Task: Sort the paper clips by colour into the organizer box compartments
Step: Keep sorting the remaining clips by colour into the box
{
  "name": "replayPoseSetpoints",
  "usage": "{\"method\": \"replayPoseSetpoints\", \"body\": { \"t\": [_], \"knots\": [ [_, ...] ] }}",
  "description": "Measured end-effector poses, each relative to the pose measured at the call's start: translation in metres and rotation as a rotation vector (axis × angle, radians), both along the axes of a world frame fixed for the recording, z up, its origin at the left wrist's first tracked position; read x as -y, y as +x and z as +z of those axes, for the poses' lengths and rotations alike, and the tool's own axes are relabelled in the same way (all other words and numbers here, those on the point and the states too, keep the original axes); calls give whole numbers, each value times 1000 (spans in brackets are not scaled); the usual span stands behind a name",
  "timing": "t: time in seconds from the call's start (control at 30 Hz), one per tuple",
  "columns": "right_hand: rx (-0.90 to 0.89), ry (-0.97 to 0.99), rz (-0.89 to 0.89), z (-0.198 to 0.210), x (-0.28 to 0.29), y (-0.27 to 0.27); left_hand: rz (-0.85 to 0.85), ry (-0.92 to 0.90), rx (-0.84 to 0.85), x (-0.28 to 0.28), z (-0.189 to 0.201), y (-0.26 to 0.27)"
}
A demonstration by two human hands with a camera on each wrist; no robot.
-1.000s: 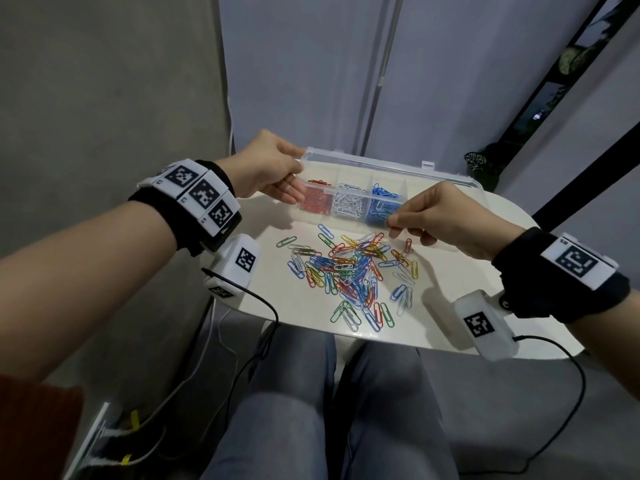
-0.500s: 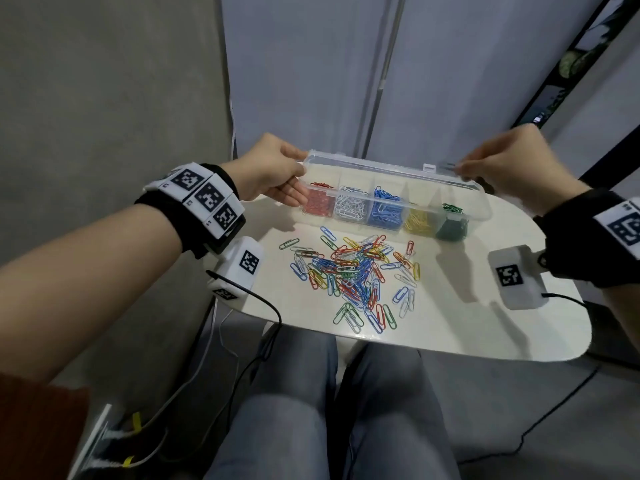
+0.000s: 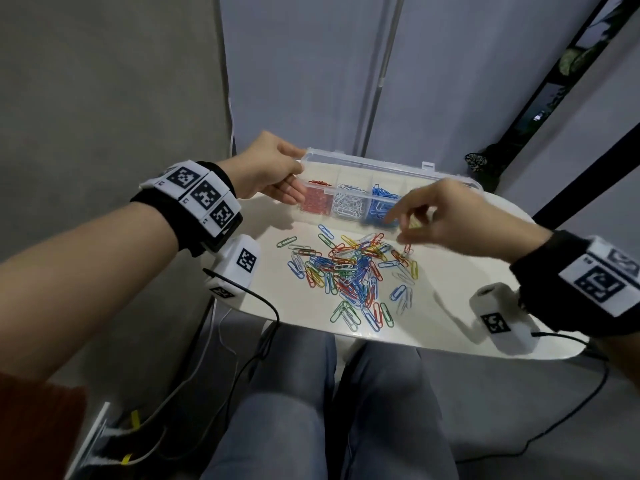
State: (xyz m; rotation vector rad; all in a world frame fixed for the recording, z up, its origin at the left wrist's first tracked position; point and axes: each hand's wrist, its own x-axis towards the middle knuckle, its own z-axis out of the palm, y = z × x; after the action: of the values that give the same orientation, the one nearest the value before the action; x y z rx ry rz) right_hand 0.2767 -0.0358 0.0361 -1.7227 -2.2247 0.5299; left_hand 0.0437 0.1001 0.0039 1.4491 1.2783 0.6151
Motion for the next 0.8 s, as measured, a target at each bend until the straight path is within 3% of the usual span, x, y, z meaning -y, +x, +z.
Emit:
{"method": "replayPoseSetpoints", "body": {
  "t": [0.17,0.3,0.5,0.6,0.8],
  "knots": [
    [201,-88,243,-33,4,-23,-1,1,-5,1,1,0],
    [269,-88,220,-42,0,-32,0,0,-6,1,2,0],
    [209,-61,91,-49,-7,-36,-4,-1,1,1,0,0],
    [72,-81,-46,-44,-13,-32,-6,3,1,1,0,0],
    [-443,-212,-328,-31,-15,-14,-8,5,-3,0,0,0]
  ]
}}
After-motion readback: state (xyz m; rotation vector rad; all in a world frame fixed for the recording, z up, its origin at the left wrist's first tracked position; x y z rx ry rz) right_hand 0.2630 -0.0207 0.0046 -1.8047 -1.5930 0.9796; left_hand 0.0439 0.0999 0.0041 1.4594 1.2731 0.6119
